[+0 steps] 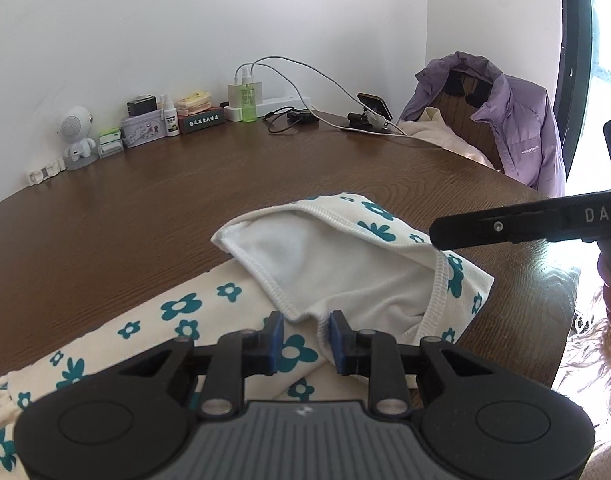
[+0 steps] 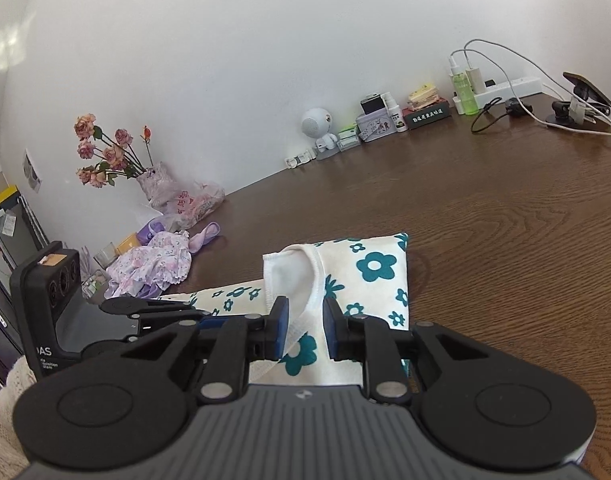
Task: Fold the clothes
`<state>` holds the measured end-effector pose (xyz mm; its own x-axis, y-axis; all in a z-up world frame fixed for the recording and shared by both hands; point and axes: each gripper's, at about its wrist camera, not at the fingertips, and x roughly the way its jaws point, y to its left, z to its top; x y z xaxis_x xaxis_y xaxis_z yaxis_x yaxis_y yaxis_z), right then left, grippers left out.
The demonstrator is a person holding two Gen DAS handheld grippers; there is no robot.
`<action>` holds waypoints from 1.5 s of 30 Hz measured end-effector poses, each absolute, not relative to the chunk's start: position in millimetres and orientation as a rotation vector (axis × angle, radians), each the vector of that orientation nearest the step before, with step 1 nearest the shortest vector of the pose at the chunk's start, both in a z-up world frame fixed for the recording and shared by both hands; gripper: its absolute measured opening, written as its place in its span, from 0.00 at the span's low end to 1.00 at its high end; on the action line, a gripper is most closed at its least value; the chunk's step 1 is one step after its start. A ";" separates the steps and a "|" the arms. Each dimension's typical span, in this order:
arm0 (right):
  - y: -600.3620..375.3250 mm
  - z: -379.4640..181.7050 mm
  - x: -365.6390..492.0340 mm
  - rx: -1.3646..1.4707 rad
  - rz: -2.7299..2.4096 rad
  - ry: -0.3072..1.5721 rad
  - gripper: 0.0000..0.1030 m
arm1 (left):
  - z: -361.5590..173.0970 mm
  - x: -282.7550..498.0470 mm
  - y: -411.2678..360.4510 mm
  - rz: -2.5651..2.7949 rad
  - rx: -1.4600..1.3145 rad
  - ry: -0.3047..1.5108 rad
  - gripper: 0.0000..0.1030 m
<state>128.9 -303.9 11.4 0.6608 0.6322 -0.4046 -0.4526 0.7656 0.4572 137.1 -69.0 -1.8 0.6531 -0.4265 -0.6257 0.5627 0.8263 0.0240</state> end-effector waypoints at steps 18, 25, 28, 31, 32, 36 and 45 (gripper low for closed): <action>-279.2 10.7 120.8 0.161 0.565 0.568 0.26 | 20.6 117.1 -60.7 -0.525 0.180 0.593 0.46; -311.3 27.6 119.4 0.245 0.459 0.616 0.84 | 31.9 99.4 -57.1 -0.493 0.126 0.573 0.89; -321.4 28.9 121.1 0.316 0.452 0.644 1.00 | 34.1 91.7 -55.6 -0.484 0.099 0.570 0.97; -325.1 26.3 123.1 0.369 0.455 0.668 1.00 | 35.5 85.2 -55.2 -0.473 0.089 0.568 1.00; -325.2 25.2 123.9 0.380 0.453 0.675 1.00 | 36.0 83.0 -55.1 -0.469 0.086 0.567 1.00; -321.5 18.9 127.3 0.405 0.461 0.700 1.00 | 37.9 74.2 -54.6 -0.454 0.072 0.563 1.00; -316.6 12.9 137.8 0.384 0.498 0.746 1.00 | 35.4 83.8 -56.1 -0.472 0.079 0.585 1.00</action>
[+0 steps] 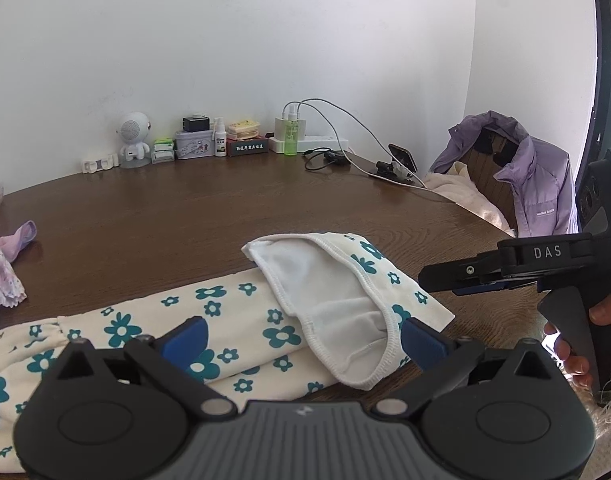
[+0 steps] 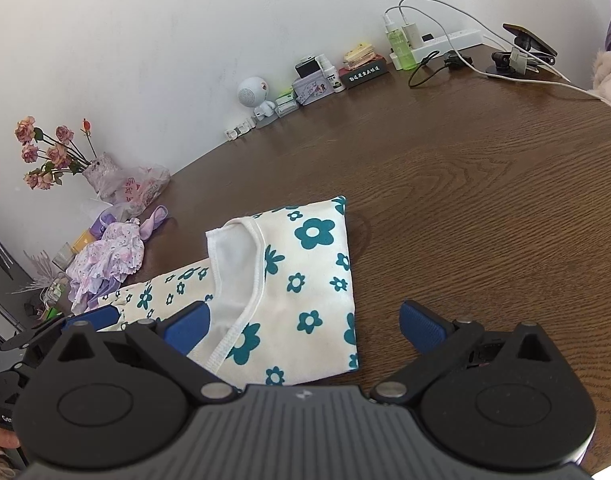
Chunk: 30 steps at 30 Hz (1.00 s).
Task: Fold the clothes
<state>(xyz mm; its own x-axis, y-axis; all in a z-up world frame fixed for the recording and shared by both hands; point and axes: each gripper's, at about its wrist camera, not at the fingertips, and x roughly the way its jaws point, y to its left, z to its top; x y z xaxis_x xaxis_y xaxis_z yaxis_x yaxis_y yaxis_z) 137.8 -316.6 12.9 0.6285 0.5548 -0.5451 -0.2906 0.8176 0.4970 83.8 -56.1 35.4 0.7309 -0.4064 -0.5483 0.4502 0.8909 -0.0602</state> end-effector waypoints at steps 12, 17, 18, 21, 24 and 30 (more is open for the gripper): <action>-325.7 1.3 169.3 0.429 0.558 0.770 0.91 | 22.3 135.4 -95.1 -0.624 0.339 0.602 0.23; -327.6 -7.5 183.7 0.466 0.603 0.771 0.72 | 9.8 147.4 -96.5 -0.637 0.384 0.637 0.11; -327.6 -8.2 186.6 0.467 0.613 0.772 0.72 | 8.8 148.4 -95.1 -0.640 0.378 0.639 0.11; -328.2 -12.4 195.1 0.489 0.649 0.778 0.64 | 5.9 151.3 -90.8 -0.648 0.361 0.646 0.11; -333.4 -19.8 197.8 0.562 0.685 0.809 0.49 | 2.9 154.1 -86.4 -0.656 0.344 0.652 0.11; -343.5 -30.6 195.6 0.651 0.658 0.839 0.26 | -1.0 158.8 -80.0 -0.670 0.319 0.658 0.11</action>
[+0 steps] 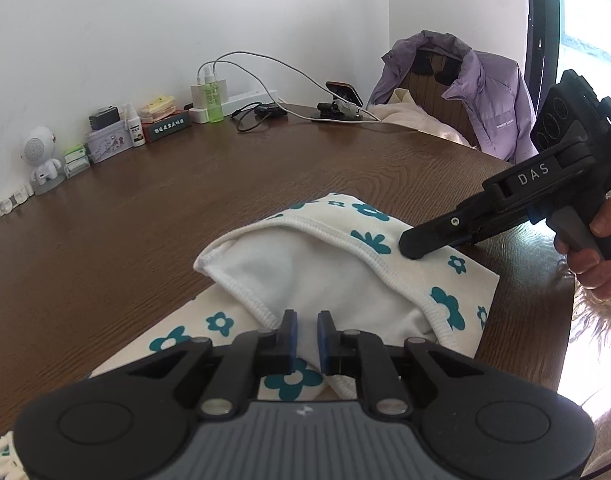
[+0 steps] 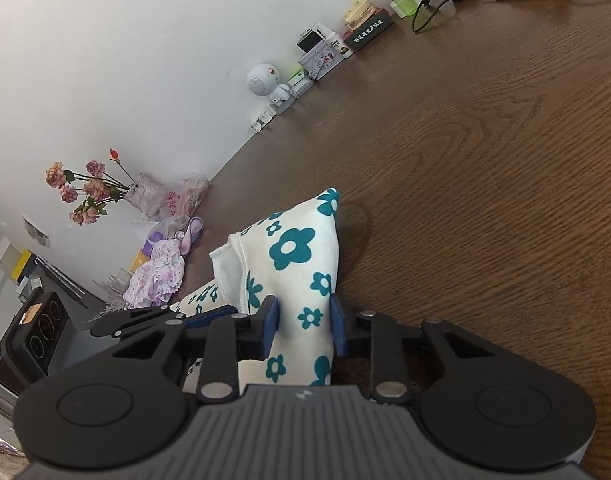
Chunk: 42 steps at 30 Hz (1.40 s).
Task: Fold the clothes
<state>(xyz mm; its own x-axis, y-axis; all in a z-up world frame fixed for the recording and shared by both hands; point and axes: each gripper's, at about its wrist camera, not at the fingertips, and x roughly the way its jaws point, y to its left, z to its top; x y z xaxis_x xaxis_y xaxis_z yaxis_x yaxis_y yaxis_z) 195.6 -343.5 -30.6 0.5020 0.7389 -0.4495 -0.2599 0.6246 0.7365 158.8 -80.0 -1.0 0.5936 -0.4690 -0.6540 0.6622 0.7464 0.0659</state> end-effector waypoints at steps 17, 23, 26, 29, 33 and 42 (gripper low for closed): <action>-342.9 25.1 204.8 0.419 0.561 0.798 0.11 | 1.4 171.1 -111.1 -0.733 0.251 0.656 0.14; -339.3 87.8 203.2 0.062 0.438 0.738 0.11 | 17.4 155.3 -123.4 -0.757 0.288 0.575 0.36; -324.2 101.5 198.0 -0.060 0.420 0.724 0.11 | 14.7 147.5 -107.5 -0.689 0.335 0.585 0.36; -304.5 107.1 192.7 -0.159 0.417 0.720 0.11 | 7.1 147.8 -90.6 -0.654 0.347 0.630 0.33; -273.2 112.2 182.1 -0.221 0.445 0.689 0.11 | 1.0 147.0 -78.4 -0.674 0.304 0.652 0.33; -207.0 94.7 160.8 -0.334 0.514 0.661 0.11 | 4.9 131.1 -53.6 -0.662 0.260 0.630 0.36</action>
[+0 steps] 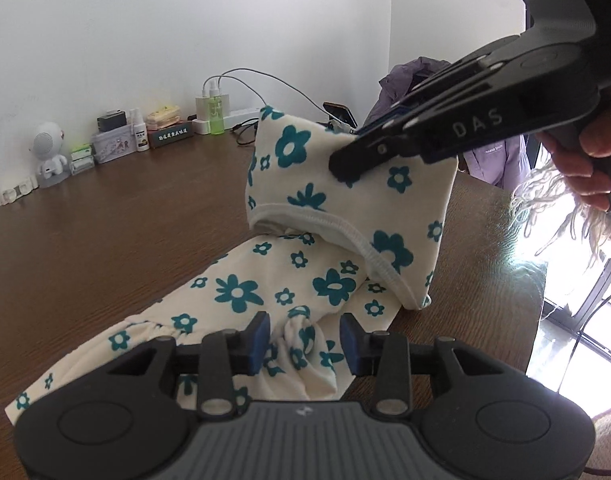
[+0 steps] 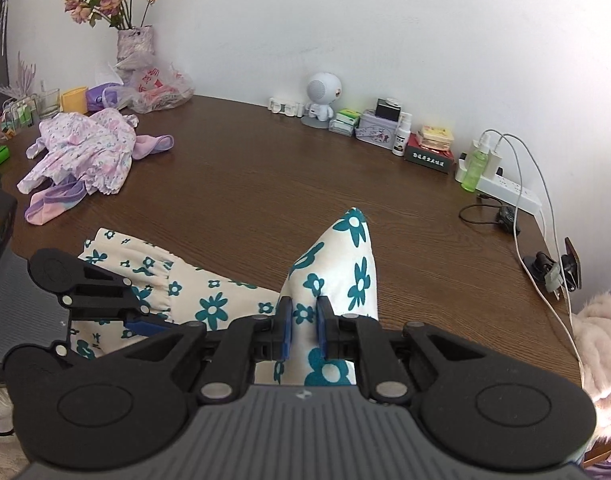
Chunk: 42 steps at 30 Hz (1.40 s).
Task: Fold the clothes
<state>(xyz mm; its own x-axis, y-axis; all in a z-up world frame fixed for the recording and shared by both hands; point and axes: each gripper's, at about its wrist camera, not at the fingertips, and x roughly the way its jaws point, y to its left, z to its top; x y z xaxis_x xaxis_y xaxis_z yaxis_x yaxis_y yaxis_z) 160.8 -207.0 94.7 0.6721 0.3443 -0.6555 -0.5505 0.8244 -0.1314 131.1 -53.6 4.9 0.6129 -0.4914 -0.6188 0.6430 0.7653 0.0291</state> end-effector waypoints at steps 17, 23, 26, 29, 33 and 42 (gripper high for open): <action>-141.0 52.0 136.2 -0.593 0.595 0.650 0.16 | -0.8 119.0 -31.3 -0.672 0.177 0.642 0.38; -169.0 59.4 151.6 -0.274 0.716 0.715 0.26 | 7.2 111.6 -10.5 -0.641 0.107 0.622 0.41; -203.6 66.7 159.3 -0.040 0.751 0.725 0.26 | 16.1 110.6 2.6 -0.618 0.065 0.598 0.41; -236.0 69.1 162.2 0.071 0.696 0.705 0.26 | 33.2 116.7 3.7 -0.624 0.038 0.549 0.41; -255.0 59.8 163.7 0.046 0.616 0.706 0.26 | 56.4 133.1 -16.4 -0.641 0.068 0.476 0.40; -210.9 36.8 144.2 -0.141 0.685 0.681 0.26 | 30.5 188.5 -76.2 -0.623 0.175 0.572 0.21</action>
